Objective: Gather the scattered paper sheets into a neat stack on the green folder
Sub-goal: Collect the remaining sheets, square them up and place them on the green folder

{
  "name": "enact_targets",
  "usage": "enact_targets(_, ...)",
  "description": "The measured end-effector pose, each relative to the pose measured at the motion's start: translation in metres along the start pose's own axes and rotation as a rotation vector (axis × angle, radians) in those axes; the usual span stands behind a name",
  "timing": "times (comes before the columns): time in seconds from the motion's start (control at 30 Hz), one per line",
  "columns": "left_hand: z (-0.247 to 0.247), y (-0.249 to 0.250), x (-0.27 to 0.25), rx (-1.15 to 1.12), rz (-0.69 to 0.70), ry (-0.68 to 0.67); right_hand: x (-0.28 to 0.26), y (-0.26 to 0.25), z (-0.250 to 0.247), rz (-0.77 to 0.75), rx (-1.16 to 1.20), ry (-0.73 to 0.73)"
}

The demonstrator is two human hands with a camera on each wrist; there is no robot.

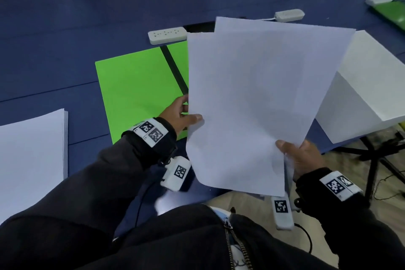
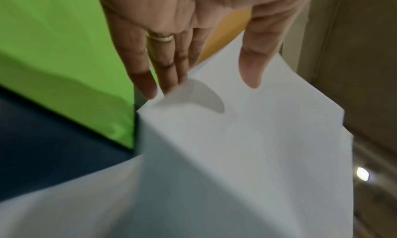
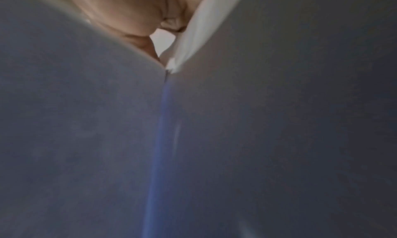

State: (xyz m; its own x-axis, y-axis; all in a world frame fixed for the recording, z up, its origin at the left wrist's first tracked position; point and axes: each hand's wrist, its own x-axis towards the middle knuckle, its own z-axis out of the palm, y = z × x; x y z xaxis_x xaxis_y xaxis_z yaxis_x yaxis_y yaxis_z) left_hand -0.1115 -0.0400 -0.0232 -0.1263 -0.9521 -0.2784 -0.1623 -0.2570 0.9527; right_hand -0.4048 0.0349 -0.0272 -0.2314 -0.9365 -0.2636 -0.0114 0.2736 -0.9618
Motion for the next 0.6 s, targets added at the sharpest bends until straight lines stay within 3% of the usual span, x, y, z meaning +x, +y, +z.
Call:
enact_targets(0.13,-0.021,0.021,-0.006,-0.241,0.153,0.036,-0.003,-0.021,0.026,-0.141,-0.048,-0.096)
enact_targets(0.3,-0.048,0.031,-0.016,-0.2,0.253,0.129,-0.006,-0.044,0.051,-0.245,0.063,-0.178)
enact_targets(0.43,-0.059,0.029,-0.023,-0.359,0.231,0.135,-0.002,-0.052,0.058,-0.244,0.104,-0.241)
enact_targets(0.6,-0.058,0.034,-0.036,-0.398,0.266,0.272,-0.005,-0.055,0.071,-0.257,0.194,-0.283)
